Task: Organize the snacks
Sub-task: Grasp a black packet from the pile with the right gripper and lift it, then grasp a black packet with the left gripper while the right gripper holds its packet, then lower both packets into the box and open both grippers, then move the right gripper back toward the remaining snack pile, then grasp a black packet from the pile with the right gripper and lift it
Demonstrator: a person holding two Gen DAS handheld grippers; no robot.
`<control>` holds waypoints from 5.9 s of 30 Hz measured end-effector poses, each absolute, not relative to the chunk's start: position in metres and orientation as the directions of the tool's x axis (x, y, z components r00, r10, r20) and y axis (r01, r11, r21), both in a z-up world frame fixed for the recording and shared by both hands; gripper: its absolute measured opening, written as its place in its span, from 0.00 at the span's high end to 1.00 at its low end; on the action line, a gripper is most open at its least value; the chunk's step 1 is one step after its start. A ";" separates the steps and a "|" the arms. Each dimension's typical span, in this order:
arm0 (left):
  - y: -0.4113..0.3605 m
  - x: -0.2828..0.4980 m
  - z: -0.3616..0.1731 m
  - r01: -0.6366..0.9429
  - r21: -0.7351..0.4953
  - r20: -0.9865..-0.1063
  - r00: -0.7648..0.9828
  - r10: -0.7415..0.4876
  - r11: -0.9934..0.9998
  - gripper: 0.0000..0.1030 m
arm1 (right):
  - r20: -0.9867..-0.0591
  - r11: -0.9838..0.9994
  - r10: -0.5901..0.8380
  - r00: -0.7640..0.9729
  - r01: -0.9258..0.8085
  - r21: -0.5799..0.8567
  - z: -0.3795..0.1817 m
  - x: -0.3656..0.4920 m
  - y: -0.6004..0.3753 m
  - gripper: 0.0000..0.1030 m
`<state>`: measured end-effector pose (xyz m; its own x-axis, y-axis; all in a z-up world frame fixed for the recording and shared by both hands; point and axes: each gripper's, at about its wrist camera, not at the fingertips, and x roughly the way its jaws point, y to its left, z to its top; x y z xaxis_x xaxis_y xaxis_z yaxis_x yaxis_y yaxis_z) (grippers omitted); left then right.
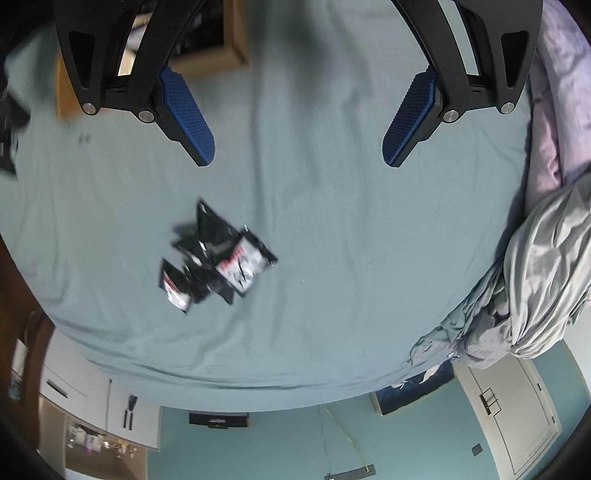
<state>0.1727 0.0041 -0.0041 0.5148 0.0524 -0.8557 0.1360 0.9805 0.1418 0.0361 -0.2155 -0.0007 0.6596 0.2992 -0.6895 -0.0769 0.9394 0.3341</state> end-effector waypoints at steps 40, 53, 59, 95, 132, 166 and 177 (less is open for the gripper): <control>0.001 0.163 0.054 0.130 -0.090 -0.882 0.450 -0.139 0.987 0.79 | -0.687 0.926 0.286 0.669 -0.007 0.378 -0.007 0.041 -0.235 0.57; -0.006 0.025 0.049 0.357 -0.145 -0.821 0.477 -0.313 0.923 0.79 | -0.649 0.924 0.298 0.700 -0.042 0.379 0.010 0.004 -0.232 0.57; -0.010 0.022 0.021 0.397 -0.200 -0.807 0.451 -0.380 0.896 0.72 | -0.625 0.920 0.334 0.705 -0.101 0.378 0.014 -0.020 -0.221 0.57; 0.006 0.012 0.028 0.200 0.101 -0.727 0.684 -0.065 0.975 0.00 | -0.638 0.893 0.387 0.666 -0.099 0.439 0.007 -0.006 -0.212 0.22; -0.002 0.039 0.018 0.213 -0.037 -0.805 0.573 -0.155 0.976 0.00 | -0.747 0.925 0.362 0.558 -0.114 0.363 -0.007 0.132 -0.219 0.22; 0.013 0.050 0.015 0.139 -0.034 -0.811 0.575 -0.108 0.990 0.00 | -0.739 0.897 0.433 0.516 -0.165 0.410 -0.017 0.206 -0.198 0.74; -0.023 0.133 0.027 0.256 -0.016 -0.868 0.477 -0.141 0.966 0.00 | -0.654 0.866 0.416 0.632 -0.054 0.498 0.012 0.032 -0.272 0.74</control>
